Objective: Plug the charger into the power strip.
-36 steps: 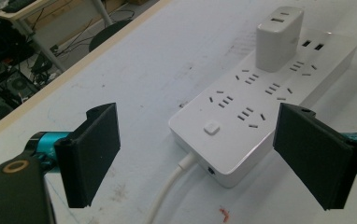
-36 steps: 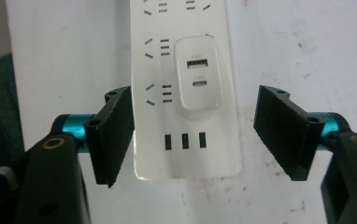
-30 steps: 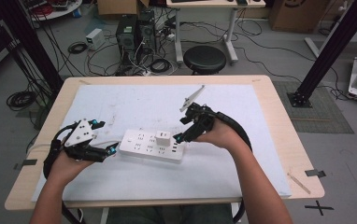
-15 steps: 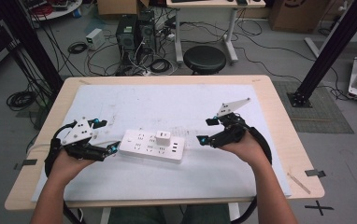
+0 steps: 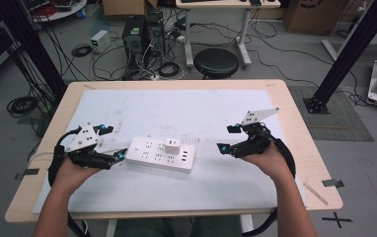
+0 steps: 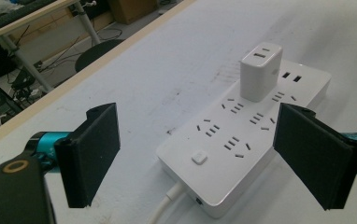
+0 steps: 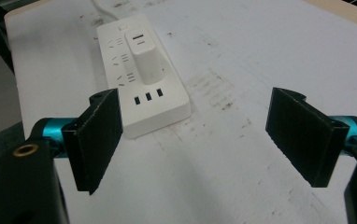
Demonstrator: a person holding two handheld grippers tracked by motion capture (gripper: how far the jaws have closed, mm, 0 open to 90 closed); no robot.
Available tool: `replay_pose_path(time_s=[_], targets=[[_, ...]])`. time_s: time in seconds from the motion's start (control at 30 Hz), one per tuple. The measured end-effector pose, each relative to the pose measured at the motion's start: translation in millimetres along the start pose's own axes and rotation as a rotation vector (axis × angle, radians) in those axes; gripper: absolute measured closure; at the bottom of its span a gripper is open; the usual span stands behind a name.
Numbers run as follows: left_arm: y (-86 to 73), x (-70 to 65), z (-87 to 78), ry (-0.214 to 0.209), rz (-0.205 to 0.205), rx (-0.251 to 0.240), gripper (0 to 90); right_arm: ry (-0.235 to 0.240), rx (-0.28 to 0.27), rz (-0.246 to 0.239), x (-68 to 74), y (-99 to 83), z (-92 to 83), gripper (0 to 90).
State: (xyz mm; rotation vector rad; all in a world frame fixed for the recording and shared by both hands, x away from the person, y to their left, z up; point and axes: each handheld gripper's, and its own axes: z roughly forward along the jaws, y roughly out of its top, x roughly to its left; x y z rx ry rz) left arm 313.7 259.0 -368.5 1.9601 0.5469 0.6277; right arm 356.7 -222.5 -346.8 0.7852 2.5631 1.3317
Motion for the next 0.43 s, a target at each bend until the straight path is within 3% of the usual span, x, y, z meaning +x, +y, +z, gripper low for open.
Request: replay_pose_path(time_s=[0.43], targets=[[-1.5,2.3,2.6,0.005,-0.009,0.004,14.9,-0.012,-0.013,0.012,-1.3,-3.4,-3.8,19.1]])
